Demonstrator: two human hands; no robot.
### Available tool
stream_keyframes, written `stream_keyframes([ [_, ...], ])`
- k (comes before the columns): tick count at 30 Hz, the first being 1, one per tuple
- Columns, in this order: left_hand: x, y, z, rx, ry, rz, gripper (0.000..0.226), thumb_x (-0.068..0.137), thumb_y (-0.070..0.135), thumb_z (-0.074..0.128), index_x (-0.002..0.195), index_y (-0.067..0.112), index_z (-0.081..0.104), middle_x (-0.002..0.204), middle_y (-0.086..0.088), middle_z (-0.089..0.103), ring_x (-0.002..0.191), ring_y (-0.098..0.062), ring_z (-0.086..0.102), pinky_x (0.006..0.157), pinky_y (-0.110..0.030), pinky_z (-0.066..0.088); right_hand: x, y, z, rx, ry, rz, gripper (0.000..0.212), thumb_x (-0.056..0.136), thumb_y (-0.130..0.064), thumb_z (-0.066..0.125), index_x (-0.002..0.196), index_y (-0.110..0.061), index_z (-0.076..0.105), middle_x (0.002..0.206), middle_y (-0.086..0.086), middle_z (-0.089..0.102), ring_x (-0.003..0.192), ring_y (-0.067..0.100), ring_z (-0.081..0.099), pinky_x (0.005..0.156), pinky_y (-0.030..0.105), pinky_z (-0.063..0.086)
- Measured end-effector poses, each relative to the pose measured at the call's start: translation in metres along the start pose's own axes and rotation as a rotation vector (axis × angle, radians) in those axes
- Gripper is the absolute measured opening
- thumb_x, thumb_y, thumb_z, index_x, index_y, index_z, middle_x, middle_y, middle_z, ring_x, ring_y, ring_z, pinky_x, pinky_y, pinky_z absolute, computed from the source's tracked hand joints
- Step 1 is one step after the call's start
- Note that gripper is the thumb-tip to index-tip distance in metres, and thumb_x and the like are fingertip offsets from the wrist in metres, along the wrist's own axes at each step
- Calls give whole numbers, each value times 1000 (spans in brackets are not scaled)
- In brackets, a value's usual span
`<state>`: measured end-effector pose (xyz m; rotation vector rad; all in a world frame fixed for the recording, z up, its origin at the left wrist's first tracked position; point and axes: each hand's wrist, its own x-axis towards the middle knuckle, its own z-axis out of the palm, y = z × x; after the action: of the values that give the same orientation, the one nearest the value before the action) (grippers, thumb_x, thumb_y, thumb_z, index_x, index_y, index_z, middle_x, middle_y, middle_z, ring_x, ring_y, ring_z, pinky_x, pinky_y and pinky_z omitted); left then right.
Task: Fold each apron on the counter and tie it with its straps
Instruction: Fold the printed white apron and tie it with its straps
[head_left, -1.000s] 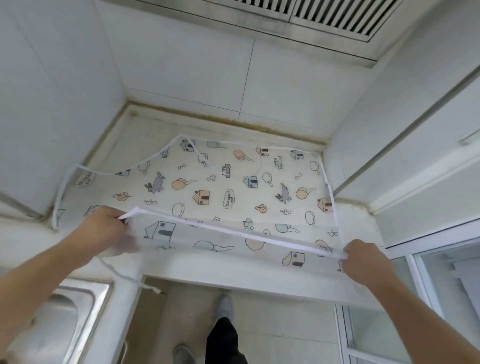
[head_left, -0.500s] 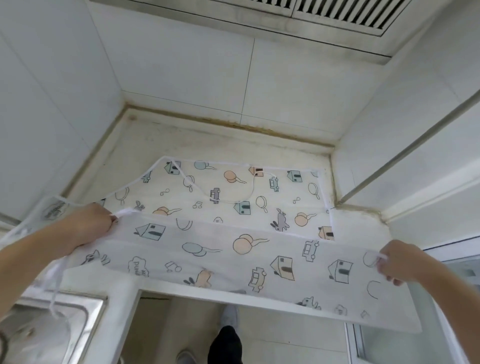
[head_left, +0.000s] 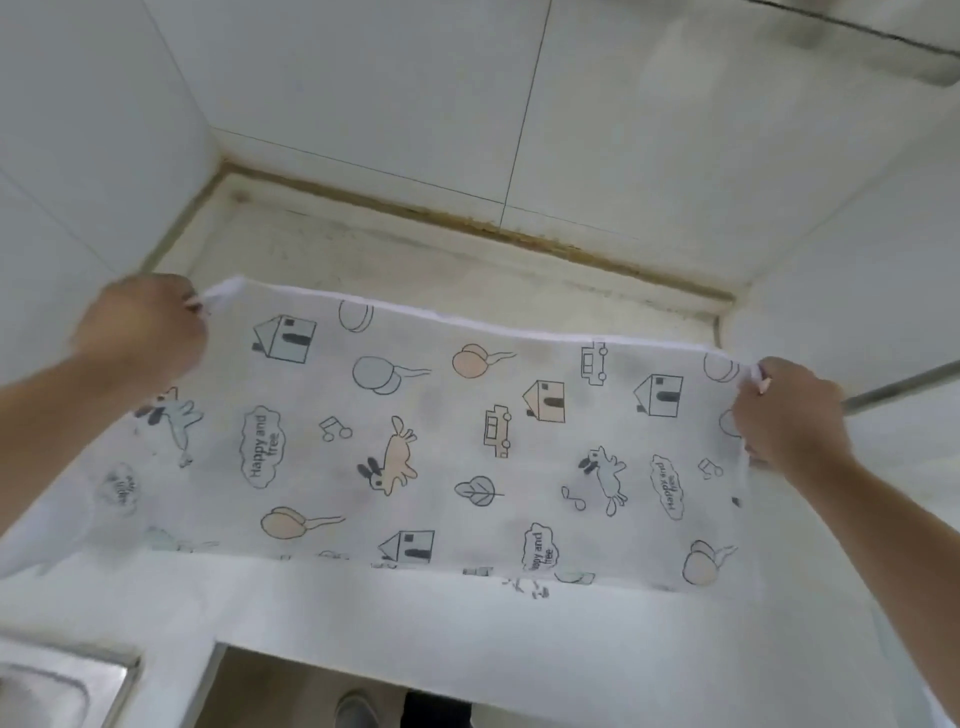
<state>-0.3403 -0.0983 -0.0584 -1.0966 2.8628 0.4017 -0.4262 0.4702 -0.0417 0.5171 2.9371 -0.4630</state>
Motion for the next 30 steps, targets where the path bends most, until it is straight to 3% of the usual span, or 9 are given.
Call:
stream_keyframes([
  [3,11,14,12,4,-79,31,12,101,15,50,96,16,60,79,-14,60,68,-34,59,58,-37,53,22,-15,12,175,-68,122,22,96,-6,42,90,-5,63,72,14,74,48,26,72,57,42,64],
  [6,9,25,27,-128,-127,34,24,105,40,53,103,16,60,81,-13,67,59,-33,62,49,-30,46,42,-8,37,167,-86,166,18,85,-15,45,92,-8,61,75,12,76,61,30,76,67,55,65],
  [8,0,27,40,-238,-108,67,27,100,32,63,121,15,58,111,-9,66,82,-40,68,70,-38,55,41,-3,47,115,-67,184,33,75,-19,47,105,-7,53,95,18,72,81,37,73,78,54,63],
  [10,-9,21,54,-153,-21,237,52,89,14,73,137,13,54,136,-14,53,123,-41,55,104,-48,41,19,-9,53,66,-44,168,52,86,-15,51,136,-10,37,115,23,64,95,42,66,87,52,58],
  [14,-35,8,81,-108,-20,524,50,85,4,75,131,15,60,133,-8,50,119,-37,56,105,-52,43,-63,-11,91,-109,-40,-246,70,94,-28,60,155,-15,27,142,17,45,122,44,55,90,52,52],
  [16,-53,3,90,-141,-122,552,34,91,9,70,123,20,63,125,4,52,100,-23,65,87,-44,54,-111,-7,120,-197,-188,-445,77,95,-50,58,161,-30,22,156,11,30,143,36,39,105,53,49],
  [19,-74,-15,107,-121,-242,624,28,93,9,69,119,19,68,120,8,56,93,-13,67,78,-32,53,-158,20,157,-266,-430,-458,86,97,-69,44,160,-51,-12,171,-7,-19,159,21,-17,126,61,15],
  [24,-92,-59,112,-10,-327,445,40,92,15,70,132,18,64,134,0,54,116,-27,62,94,-36,53,-175,66,153,-337,-420,-440,87,94,-75,43,154,-61,-19,166,-19,-32,154,12,-31,126,63,4],
  [30,-115,-95,86,246,-396,360,65,84,8,62,145,18,41,135,-2,42,125,-25,46,103,-38,44,-204,93,131,-408,-416,-405,105,81,-84,55,149,-65,-22,167,-19,-29,159,14,-17,125,62,18],
])
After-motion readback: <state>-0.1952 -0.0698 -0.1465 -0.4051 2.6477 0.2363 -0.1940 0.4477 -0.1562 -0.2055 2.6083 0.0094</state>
